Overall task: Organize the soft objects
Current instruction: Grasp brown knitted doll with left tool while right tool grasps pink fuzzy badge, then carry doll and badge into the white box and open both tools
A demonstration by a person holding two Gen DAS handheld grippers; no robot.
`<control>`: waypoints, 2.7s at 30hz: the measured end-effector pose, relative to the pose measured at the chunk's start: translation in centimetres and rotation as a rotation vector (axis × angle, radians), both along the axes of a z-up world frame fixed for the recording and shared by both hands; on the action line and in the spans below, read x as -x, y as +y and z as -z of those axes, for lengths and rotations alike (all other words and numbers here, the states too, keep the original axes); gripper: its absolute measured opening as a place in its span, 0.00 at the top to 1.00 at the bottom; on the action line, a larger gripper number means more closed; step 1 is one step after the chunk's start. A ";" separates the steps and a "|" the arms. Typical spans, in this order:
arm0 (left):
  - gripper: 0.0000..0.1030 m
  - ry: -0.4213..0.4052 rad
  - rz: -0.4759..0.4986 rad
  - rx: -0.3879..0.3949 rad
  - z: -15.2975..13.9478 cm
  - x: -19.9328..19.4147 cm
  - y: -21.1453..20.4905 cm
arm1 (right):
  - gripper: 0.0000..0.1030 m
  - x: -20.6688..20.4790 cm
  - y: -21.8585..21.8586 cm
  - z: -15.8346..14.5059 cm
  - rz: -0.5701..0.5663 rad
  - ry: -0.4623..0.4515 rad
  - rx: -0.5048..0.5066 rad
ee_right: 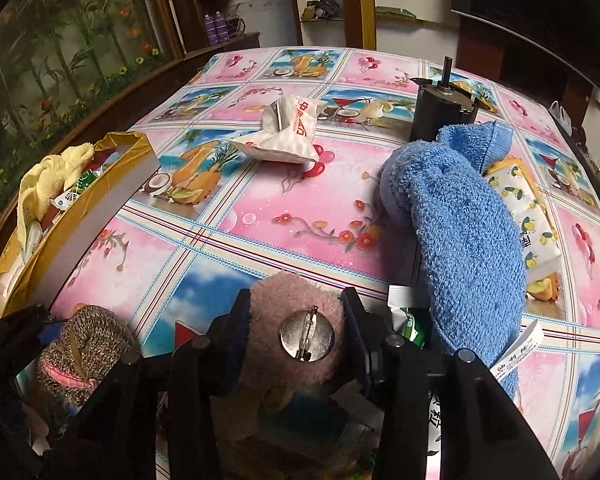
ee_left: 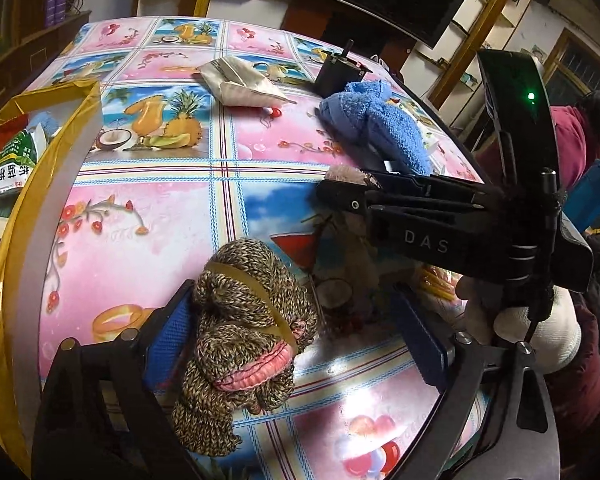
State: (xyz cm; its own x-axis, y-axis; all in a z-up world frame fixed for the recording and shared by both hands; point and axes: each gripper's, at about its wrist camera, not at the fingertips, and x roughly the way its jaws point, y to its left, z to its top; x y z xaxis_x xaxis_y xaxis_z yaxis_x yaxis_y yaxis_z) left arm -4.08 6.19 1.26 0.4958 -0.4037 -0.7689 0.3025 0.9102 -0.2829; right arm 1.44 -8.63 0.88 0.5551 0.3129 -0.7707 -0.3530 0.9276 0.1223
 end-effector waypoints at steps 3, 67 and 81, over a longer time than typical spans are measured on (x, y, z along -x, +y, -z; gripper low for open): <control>0.38 -0.023 -0.046 -0.103 -0.1 0.4 -0.3 | 0.57 0.1 0.0 0.0 -0.002 0.002 0.004; 0.38 -0.130 -0.548 0.352 -4.9 9.7 25.2 | 0.53 8.5 20.8 -4.2 -0.450 0.041 -0.140; 0.38 -0.119 -0.486 0.312 -6.0 9.4 21.5 | 0.53 11.7 18.3 -4.4 -0.595 0.098 -0.215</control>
